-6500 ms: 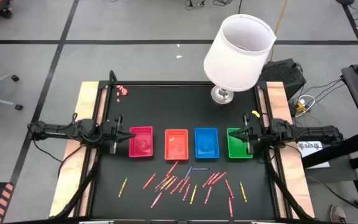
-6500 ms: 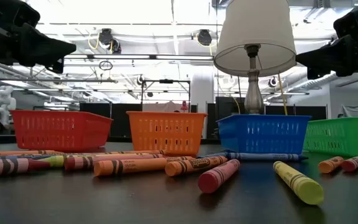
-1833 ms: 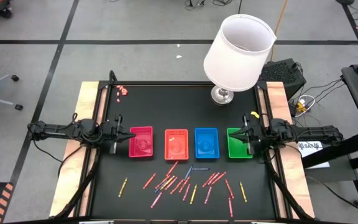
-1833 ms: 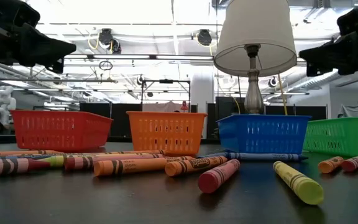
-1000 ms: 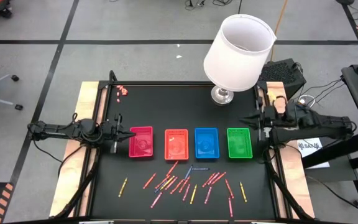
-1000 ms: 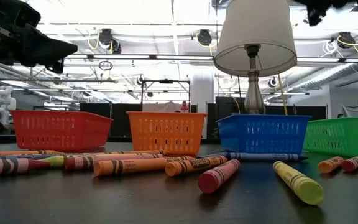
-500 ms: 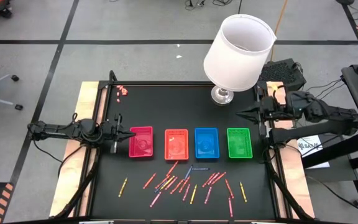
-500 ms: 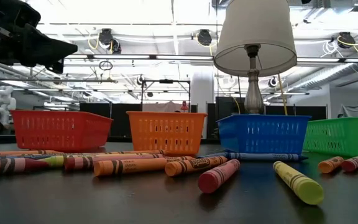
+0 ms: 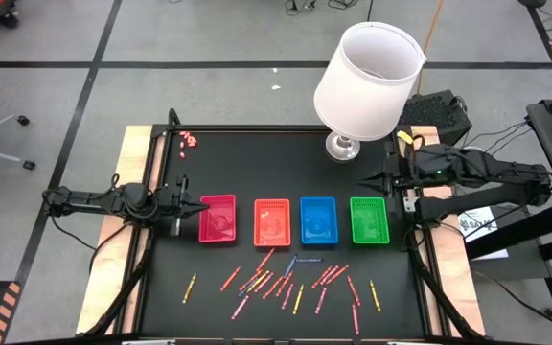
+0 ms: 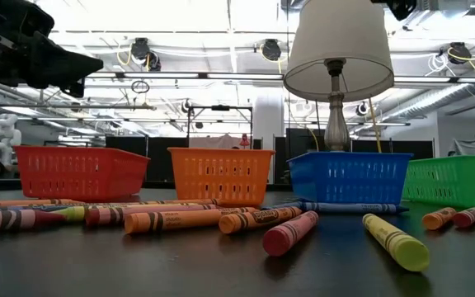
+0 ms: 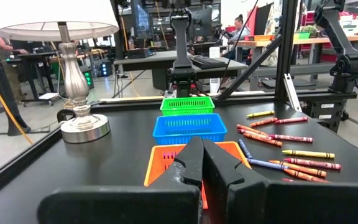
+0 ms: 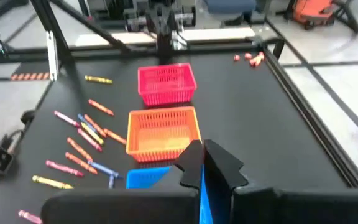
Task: Sort crayons
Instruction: Put the orange crayon into the green bin
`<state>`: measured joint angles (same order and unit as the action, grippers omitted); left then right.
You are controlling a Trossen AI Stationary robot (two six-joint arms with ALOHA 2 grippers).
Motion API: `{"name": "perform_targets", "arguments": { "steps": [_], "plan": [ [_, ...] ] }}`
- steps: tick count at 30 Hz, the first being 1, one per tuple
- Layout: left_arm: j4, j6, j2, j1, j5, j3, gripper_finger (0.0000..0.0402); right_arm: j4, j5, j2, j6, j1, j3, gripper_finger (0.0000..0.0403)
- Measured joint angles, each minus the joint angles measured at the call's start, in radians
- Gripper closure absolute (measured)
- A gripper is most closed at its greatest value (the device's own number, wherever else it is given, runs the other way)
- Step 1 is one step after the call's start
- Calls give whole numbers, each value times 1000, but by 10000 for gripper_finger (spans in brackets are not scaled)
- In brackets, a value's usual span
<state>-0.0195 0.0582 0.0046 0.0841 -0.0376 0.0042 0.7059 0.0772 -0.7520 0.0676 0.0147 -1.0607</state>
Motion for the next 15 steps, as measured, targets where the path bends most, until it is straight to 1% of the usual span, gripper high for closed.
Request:
{"name": "perform_targets", "arguments": {
  "steps": [2,5,9,11,15],
  "plan": [
    [0,0,0,0,-2,0,395,27,0,-13,4,0,0,403],
    [-4,-1,1,0,-32,0,395,59,0,-31,5,0,0,403],
    [-10,-52,1,0,-76,8,395,83,0,-42,2,0,10,403],
    [4,-53,2,0,-86,28,395,83,0,-43,0,0,30,403],
    [-11,-53,10,0,-87,107,395,69,0,-43,0,0,80,403]
  ]
}}
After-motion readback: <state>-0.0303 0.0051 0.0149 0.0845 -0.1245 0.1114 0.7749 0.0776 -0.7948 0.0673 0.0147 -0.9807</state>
